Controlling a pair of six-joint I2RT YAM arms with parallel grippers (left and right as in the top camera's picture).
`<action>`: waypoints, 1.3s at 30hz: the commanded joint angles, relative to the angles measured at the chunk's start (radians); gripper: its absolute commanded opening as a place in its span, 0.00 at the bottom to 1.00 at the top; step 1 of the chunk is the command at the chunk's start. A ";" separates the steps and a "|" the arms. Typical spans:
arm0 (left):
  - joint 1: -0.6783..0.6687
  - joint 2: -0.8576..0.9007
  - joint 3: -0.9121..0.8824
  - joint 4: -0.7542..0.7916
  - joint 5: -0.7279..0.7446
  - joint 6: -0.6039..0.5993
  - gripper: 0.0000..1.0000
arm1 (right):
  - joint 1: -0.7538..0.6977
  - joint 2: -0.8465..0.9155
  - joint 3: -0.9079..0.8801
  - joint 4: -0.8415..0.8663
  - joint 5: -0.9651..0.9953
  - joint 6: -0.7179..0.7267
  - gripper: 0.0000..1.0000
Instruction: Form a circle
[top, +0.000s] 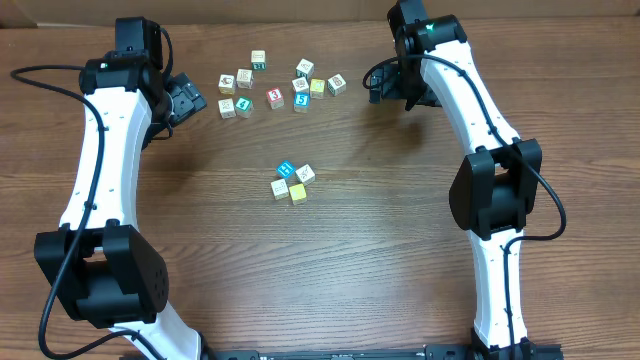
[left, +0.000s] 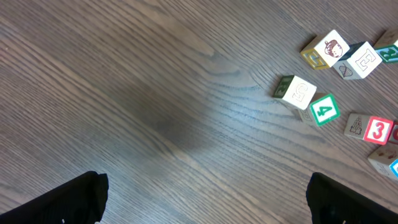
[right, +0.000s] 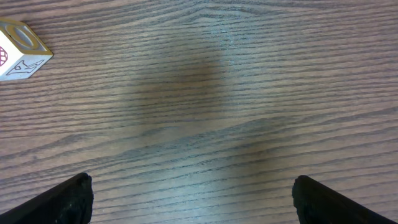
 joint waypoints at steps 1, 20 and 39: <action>0.002 -0.019 0.014 -0.041 0.013 0.002 1.00 | -0.004 -0.040 0.014 0.003 0.007 0.000 1.00; 0.012 -0.055 0.043 -0.225 0.401 0.214 1.00 | -0.004 -0.040 0.014 0.003 0.007 0.000 1.00; 0.035 -0.593 0.080 0.030 0.488 0.361 0.99 | -0.004 -0.040 0.014 0.003 0.007 0.000 1.00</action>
